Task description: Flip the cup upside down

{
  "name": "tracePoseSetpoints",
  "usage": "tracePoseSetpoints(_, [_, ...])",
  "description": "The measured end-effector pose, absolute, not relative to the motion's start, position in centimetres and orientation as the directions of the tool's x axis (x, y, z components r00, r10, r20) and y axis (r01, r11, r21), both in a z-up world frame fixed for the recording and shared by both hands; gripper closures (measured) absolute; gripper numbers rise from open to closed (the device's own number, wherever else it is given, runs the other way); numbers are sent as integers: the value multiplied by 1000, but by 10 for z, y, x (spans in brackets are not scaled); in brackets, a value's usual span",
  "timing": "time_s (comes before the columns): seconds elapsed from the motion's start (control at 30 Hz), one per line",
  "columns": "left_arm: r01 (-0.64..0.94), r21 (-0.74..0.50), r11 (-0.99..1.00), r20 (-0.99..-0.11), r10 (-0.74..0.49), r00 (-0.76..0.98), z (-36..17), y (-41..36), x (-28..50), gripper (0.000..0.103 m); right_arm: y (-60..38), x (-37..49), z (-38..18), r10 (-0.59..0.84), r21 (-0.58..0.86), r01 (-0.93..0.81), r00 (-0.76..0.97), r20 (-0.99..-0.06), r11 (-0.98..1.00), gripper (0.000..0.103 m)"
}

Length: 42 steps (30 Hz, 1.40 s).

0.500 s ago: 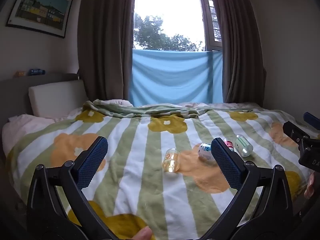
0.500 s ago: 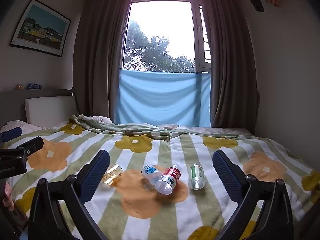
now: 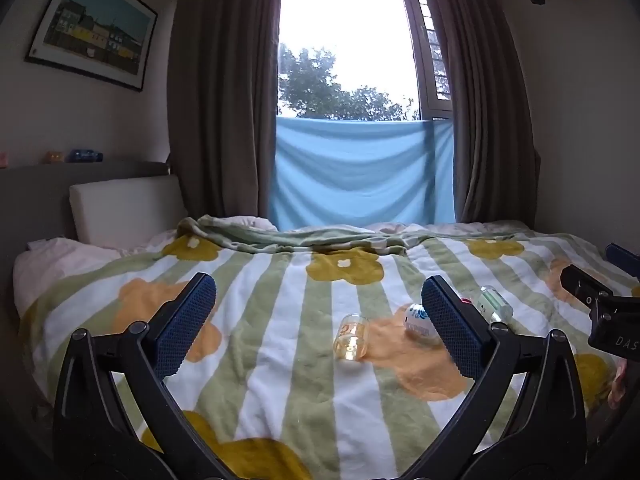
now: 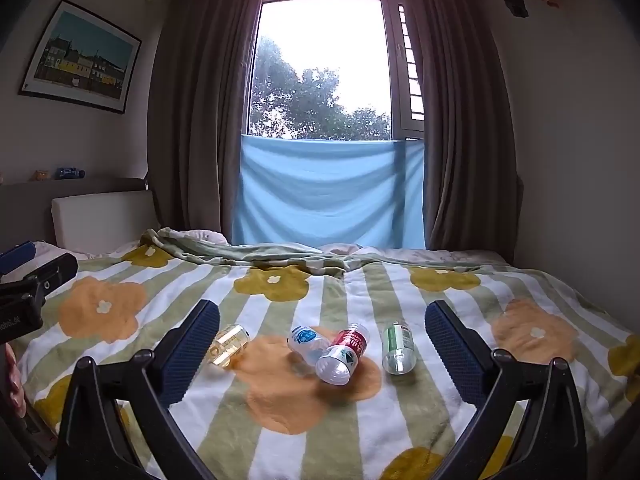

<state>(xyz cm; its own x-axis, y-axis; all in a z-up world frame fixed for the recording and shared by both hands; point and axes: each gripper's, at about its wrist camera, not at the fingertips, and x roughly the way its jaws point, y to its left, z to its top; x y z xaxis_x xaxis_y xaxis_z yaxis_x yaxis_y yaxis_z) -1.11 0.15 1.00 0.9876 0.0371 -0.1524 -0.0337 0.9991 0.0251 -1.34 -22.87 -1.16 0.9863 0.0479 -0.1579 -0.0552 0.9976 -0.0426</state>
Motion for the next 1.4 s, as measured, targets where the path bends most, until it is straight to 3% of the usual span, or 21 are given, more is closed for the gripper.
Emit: tracePoseSetpoints(1.4, [3,28,1000,-140,1,990,11,-6,-13,0,-233,-16,-11,44,-27,-49,984,-171,998,0])
